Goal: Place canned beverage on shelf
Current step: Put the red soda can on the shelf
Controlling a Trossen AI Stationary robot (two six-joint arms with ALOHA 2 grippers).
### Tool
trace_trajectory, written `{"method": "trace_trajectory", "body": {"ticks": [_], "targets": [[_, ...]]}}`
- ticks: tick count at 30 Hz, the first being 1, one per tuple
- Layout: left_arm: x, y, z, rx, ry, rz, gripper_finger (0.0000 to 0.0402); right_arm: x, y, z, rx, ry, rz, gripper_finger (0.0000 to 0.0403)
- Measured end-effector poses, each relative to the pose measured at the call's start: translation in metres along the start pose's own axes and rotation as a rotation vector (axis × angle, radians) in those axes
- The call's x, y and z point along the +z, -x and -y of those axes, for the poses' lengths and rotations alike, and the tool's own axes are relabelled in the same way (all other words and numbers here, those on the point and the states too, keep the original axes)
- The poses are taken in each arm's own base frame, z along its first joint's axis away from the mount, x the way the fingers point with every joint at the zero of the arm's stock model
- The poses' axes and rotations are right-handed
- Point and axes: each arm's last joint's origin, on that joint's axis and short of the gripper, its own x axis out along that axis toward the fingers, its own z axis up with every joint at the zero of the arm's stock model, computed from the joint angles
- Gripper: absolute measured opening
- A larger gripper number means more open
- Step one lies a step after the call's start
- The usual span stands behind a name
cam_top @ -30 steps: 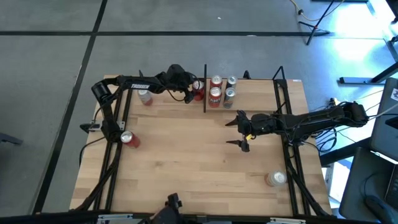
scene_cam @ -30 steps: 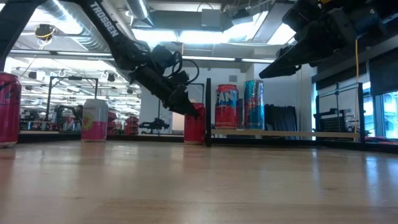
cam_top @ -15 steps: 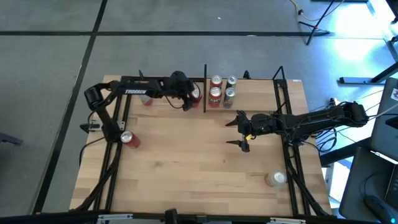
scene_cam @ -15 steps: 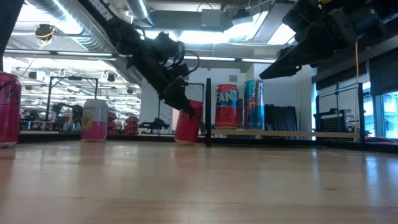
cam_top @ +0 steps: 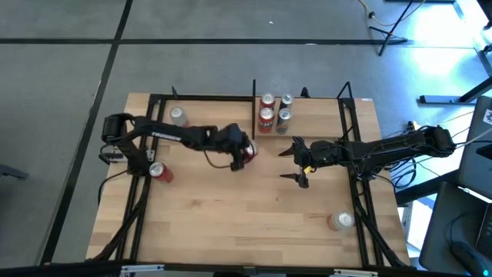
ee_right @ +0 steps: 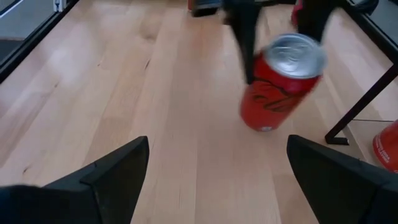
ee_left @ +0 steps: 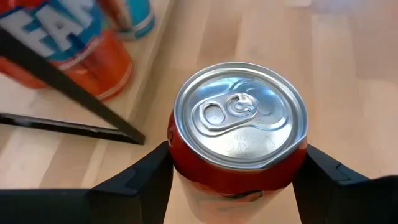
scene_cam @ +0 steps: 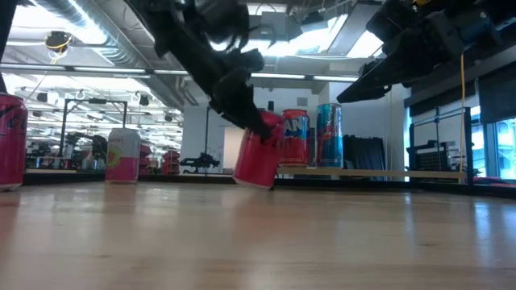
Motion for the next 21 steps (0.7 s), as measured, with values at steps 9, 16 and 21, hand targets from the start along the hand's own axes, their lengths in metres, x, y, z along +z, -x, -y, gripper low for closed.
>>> {"method": "trace_trajectory", "body": {"ticks": [9, 16, 21], "targets": [[0.012, 0.005, 0.043, -0.053, 0.003, 0.152, 0.0226, 0.0, 0.0, 0.0, 0.016, -0.044, -0.003, 0.0364], [0.012, -0.019, 0.065, -0.151, 0.008, 0.266, 0.0227, -0.004, 0.0, -0.001, 0.017, -0.071, -0.039, 0.0364], [0.0, -0.042, 0.075, -0.18, 0.053, 0.254, 0.0227, -0.004, 0.0, -0.001, 0.016, -0.072, -0.043, 0.0364]]}}
